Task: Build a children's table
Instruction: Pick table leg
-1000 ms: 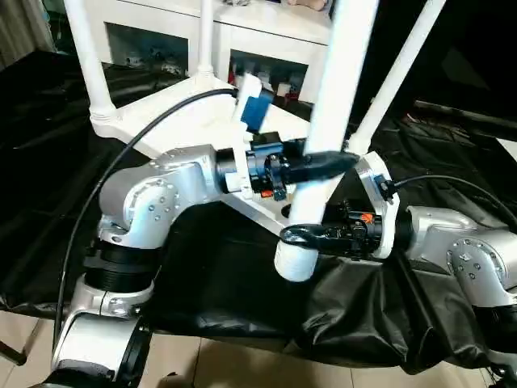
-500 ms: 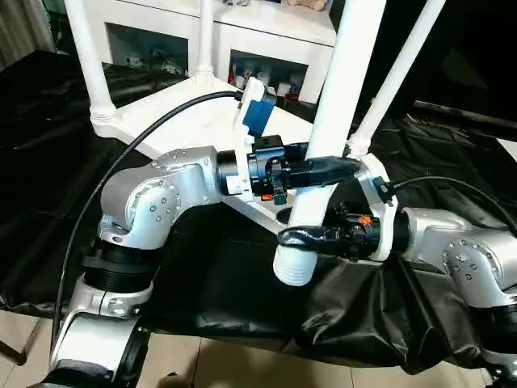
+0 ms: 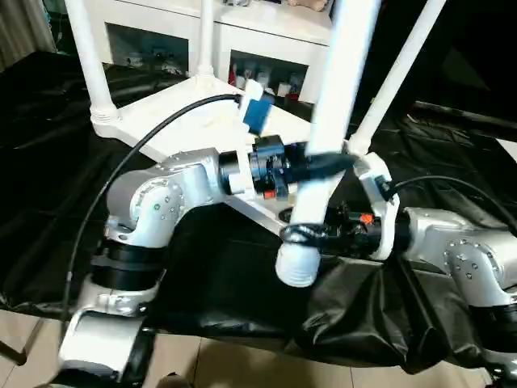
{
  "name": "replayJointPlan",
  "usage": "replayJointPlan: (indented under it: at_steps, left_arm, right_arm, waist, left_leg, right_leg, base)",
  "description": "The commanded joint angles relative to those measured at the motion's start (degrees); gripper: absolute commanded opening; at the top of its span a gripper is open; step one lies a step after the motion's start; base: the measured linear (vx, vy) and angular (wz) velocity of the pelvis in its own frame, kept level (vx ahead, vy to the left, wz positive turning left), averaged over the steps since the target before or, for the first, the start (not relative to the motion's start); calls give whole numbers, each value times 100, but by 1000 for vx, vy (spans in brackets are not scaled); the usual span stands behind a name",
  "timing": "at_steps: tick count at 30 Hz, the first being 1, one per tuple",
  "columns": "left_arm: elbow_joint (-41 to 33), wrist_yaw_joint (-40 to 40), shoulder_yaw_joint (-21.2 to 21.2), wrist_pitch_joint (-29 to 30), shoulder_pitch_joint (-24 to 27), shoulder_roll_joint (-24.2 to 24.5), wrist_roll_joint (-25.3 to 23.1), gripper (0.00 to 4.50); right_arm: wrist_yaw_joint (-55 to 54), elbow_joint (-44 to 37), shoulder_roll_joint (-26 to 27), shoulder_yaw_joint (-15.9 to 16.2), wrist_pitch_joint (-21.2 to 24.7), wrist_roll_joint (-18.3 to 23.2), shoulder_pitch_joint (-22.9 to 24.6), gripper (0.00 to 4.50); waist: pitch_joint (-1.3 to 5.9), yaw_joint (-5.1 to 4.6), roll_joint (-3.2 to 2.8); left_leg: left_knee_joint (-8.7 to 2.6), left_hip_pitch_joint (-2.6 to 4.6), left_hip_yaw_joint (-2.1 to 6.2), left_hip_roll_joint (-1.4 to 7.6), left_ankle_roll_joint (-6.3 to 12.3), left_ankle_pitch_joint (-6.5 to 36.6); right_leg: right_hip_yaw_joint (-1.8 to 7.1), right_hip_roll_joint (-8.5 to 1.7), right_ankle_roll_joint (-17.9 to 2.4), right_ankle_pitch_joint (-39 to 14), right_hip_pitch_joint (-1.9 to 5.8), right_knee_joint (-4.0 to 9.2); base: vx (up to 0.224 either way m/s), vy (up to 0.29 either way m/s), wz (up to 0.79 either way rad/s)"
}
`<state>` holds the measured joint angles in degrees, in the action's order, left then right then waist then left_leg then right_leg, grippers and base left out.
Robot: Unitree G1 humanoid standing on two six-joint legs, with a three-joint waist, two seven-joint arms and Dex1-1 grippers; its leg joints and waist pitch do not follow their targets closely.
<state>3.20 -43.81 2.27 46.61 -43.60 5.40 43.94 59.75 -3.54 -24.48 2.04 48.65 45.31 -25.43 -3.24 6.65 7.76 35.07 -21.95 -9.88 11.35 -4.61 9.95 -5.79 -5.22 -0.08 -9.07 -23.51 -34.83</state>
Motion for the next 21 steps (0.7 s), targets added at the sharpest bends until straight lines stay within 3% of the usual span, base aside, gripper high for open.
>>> replayJointPlan:
  at_steps: [1, 5, 9, 10, 11, 12, 13, 14, 17, 18, 19, 20, 21]
  left_arm:
    - [306, 771, 535, -719, -237, -349, -18, 301]
    - [710, 1834, 1288, -1109, -442, -818, 368, 301]
    - [994, 1593, 1303, -1176, -536, -651, 273, 301]
    - [1107, 1245, 908, -1228, -522, -343, -210, 301]
    - [1269, 560, -83, -1656, -443, 273, -1341, 301]
    - [1269, 560, -83, -1656, -443, 273, -1341, 301]
    - [1557, 144, -931, -1944, -452, 768, -2147, 301]
    - [1650, 58, -1117, -2029, -469, 874, -2314, 301]
    - [2008, -358, -1813, -2392, -545, 1259, -2921, 328]
    - [2307, -1062, -2532, -2776, -609, 1632, -3461, 334]
    - [2413, -1374, -2806, -2904, -628, 1772, -3653, 337]
    - [2453, -1441, -2866, -2954, -640, 1794, -3710, 347]
    - [2701, -1859, -3238, -3264, -710, 1932, -4066, 361]
  right_arm:
    - [-254, 21, 154, -476, -54, 342, -113, 186]
    - [-623, 147, 355, -936, -258, 521, -118, 186]
    - [-914, 175, 298, -1113, -576, 204, -39, 186]
    - [-1026, 174, 226, -1160, -721, 9, 33, 186]
    - [-1229, 165, 94, -1210, -957, -359, 187, 186]
    - [-1229, 165, 94, -1210, -957, -359, 187, 186]
    - [-1359, 141, -54, -1177, -1088, -663, 359, 186]
    - [-1390, 124, -100, -1163, -1109, -734, 413, 186]
    - [-1473, 26, -248, -1121, -1171, -929, 627, 185]
    - [-1516, -100, -344, -1081, -1217, -1029, 840, 185]
    - [-1533, -139, -368, -1066, -1242, -1059, 915, 185]
    - [-1536, -147, -372, -1060, -1251, -1070, 935, 185]
    - [-1558, -191, -396, -1022, -1307, -1142, 1058, 185]
  waist:
    - [394, 20, -46]
    - [408, 29, -32]
    - [422, 27, -44]
    - [415, 18, -41]
    - [422, 25, -83]
    - [415, 22, -92]
    - [410, 50, -121]
    - [411, 41, -112]
    - [427, 53, -122]
    - [412, 71, -93]
    - [411, 60, -136]
    - [417, 59, -130]
    - [421, 64, -136]
  left_leg:
    - [-435, 73, 65, 216, -273, 1214]
    - [-422, 68, 78, 209, -260, 1269]
    - [-428, 66, 71, 190, -229, 1013]
    - [-445, 71, 72, 186, -225, 927]
    - [-445, 81, 77, 190, -256, 912]
    - [-463, 120, 80, 202, -258, 937]
    - [-476, 126, 94, 198, -292, 939]
    - [-483, 150, 83, 218, -323, 971]
    - [-477, 118, 83, 212, -409, 983]
    - [-484, 116, 84, 196, -340, 975]
    - [-498, 120, 75, 196, -347, 1047]
    - [-493, 123, 73, 202, -366, 1069]
    - [-492, 115, 70, 198, -328, 1042]
  right_leg:
    - [276, -375, -675, -1792, 306, 442]
    - [263, -366, -562, -1808, 324, 432]
    - [261, -341, -348, -1833, 314, 444]
    - [263, -327, -256, -1815, 291, 464]
    - [268, -327, -243, -1770, 296, 430]
    - [280, -316, -52, -1874, 260, 466]
    - [280, -322, -5, -1828, 269, 484]
    - [290, -324, -18, -1784, 261, 464]
    - [287, -351, -253, -1489, 299, 391]
    - [278, -360, -271, -1545, 289, 471]
    - [301, -349, -272, -1527, 300, 441]
    - [299, -361, -319, -1478, 311, 408]
    - [297, -374, -393, -1428, 309, 436]
  base:
    - [0, 0, 0]
    - [0, 0, 0]
    - [0, 0, 0]
    - [0, 0, 0]
    - [0, 0, 0]
    - [0, 0, 0]
    - [0, 0, 0]
    - [0, 0, 0]
    - [0, 0, 0]
    - [0, 0, 0]
    - [0, 0, 0]
    - [0, 0, 0]
    - [0, 0, 0]
